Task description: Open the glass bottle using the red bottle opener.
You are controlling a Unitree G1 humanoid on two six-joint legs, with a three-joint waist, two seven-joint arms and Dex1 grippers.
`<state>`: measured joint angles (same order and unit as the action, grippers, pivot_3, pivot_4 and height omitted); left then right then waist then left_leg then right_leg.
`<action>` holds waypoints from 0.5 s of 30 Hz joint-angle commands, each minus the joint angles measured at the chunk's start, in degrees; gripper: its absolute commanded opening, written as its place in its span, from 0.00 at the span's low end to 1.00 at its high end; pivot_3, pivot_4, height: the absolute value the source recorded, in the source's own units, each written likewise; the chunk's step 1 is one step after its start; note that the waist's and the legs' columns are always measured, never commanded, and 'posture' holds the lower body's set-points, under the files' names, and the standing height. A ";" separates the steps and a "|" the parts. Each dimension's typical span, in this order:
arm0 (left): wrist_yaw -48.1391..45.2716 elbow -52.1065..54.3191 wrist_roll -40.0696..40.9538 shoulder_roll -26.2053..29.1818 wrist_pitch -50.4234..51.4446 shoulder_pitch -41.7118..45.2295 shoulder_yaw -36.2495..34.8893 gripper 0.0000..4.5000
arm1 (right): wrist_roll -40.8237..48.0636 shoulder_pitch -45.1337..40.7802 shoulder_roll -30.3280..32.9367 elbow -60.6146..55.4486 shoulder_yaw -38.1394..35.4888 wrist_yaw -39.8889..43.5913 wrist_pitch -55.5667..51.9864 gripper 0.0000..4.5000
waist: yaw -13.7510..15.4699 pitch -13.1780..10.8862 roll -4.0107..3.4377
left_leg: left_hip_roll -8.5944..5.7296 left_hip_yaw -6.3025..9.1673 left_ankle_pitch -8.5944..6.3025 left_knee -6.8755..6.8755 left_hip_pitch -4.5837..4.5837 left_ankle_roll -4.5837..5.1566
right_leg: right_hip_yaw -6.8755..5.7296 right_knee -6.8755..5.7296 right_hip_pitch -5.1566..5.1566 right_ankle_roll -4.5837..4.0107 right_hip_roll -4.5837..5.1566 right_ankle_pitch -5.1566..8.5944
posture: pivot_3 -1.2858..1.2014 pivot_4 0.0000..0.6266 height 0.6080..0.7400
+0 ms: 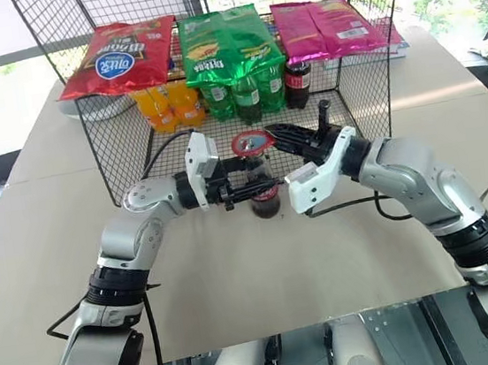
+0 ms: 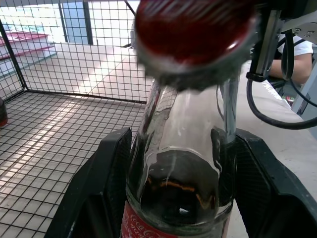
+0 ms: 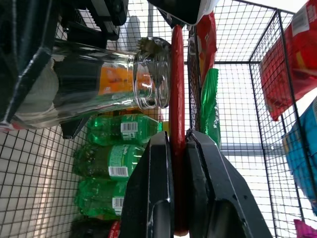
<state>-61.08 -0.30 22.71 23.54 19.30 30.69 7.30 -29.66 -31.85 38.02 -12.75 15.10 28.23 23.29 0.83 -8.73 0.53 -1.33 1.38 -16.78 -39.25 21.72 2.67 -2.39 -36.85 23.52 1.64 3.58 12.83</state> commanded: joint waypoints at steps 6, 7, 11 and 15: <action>-0.42 0.18 -0.13 -0.34 0.01 0.15 0.83 0.51 | 5.75 4.16 -2.94 -9.04 -7.44 1.91 -12.45 0.00 | 0.06 -0.01 0.01 | -0.02 0.00 0.00 0.01 0.06 0.00 | 0.01 0.03 0.05 0.00 0.02 0.00 | 0.52 0.24 1.00; -0.39 0.23 -0.07 -0.37 0.04 0.17 0.77 0.51 | 6.48 5.13 -2.85 -10.66 -8.11 2.68 -13.52 0.00 | 0.06 -0.01 0.00 | -0.02 0.01 0.00 0.02 0.07 0.00 | -0.01 0.03 0.05 0.00 0.02 0.00 | 0.52 0.24 1.00; -0.24 0.38 0.04 -0.54 0.13 0.15 0.63 0.51 | 10.74 9.70 -4.20 -17.21 -10.99 4.76 -21.14 0.00 | 0.05 -0.01 0.00 | -0.02 0.02 -0.01 0.01 0.06 0.01 | -0.01 0.03 0.05 0.00 0.02 0.00 | 0.52 0.24 1.00; -0.21 0.43 0.09 -0.70 0.11 0.10 0.61 0.51 | 16.32 14.65 -7.20 -22.58 -14.26 5.94 -32.98 0.00 | 0.10 -0.01 0.00 | -0.01 0.05 -0.01 0.01 0.06 0.01 | -0.04 0.02 0.04 0.00 0.02 0.00 | 0.52 0.24 1.00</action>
<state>-61.18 -0.39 22.73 23.06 19.32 30.85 7.25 -15.49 -17.42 30.99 -31.85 3.50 33.87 -5.62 0.93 -8.74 0.53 -1.34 1.42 -16.79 -39.24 21.78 2.68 -2.42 -36.84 23.56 1.65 3.61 12.83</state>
